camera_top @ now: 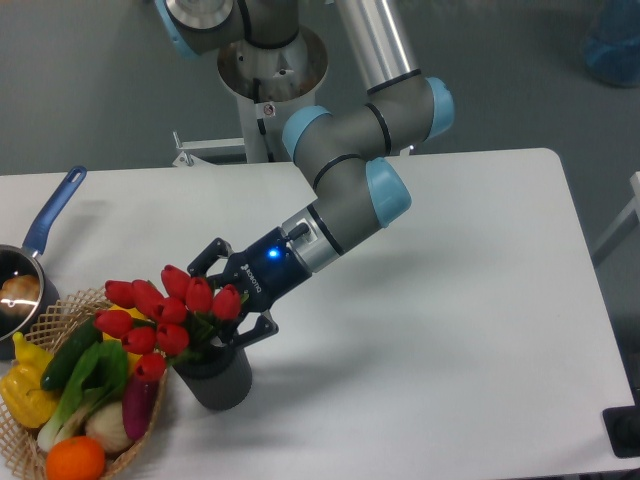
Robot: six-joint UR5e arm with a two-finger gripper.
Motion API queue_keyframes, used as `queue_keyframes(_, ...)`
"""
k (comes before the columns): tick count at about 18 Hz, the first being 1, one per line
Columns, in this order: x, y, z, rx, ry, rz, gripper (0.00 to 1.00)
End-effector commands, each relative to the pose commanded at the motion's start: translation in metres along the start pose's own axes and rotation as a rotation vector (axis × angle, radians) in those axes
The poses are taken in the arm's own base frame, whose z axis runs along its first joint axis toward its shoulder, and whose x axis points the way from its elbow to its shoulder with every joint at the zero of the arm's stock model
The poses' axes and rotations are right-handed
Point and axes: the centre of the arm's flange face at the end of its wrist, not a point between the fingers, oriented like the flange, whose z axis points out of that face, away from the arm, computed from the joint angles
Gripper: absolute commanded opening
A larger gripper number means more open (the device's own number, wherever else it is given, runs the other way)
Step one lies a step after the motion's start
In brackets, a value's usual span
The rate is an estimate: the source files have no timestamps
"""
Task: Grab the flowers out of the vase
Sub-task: 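Close the gripper on the tulip stems and adjust the grip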
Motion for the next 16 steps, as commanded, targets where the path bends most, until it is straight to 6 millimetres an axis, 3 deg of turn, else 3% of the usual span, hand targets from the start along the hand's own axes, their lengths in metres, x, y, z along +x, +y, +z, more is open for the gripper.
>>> queue_keyframes(13,0.0022,0.003,-0.0046,0.06,0.006,-0.018,0.52)
queue_keyframes(16,0.0031,0.0053,-0.0064,0.069,0.005,-0.026,0.46)
